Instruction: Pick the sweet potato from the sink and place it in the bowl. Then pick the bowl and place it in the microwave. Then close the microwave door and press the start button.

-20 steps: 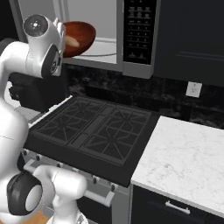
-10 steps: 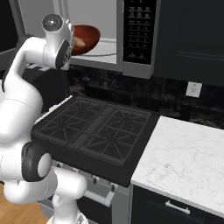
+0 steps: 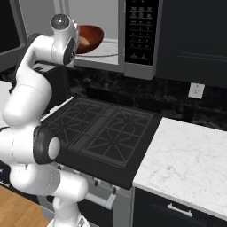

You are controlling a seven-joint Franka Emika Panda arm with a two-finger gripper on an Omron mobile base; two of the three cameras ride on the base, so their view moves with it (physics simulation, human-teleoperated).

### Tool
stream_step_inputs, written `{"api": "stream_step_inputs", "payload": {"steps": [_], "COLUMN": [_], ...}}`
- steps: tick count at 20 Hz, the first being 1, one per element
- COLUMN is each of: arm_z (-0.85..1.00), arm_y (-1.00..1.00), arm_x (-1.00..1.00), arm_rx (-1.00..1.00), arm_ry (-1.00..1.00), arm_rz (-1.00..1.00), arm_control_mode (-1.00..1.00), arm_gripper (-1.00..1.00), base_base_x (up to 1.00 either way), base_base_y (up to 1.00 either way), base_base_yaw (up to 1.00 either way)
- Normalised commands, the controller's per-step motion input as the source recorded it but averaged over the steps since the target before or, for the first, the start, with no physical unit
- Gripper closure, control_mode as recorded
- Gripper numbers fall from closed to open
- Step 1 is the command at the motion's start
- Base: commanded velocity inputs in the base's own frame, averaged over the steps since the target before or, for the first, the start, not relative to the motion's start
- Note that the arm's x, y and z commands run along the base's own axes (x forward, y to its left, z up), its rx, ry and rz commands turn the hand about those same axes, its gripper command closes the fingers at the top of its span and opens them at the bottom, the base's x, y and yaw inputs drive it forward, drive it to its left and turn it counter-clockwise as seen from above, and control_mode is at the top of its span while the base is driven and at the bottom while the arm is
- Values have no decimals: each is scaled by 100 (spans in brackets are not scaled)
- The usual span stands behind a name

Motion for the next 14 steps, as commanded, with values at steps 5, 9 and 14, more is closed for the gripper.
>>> {"api": "stream_step_inputs", "payload": {"steps": [5,9,14], "arm_z": [-24,-3,0], "arm_y": [0,0,0], "arm_x": [26,32,33], "arm_rx": [0,0,0], "arm_ry": [0,0,0], "arm_rz": [0,0,0], "arm_control_mode": [-100,-100,-100], "arm_gripper": [100,100,100], "base_base_x": [0,0,0], "base_base_y": [0,0,0], "base_base_yaw": [0,0,0]}}
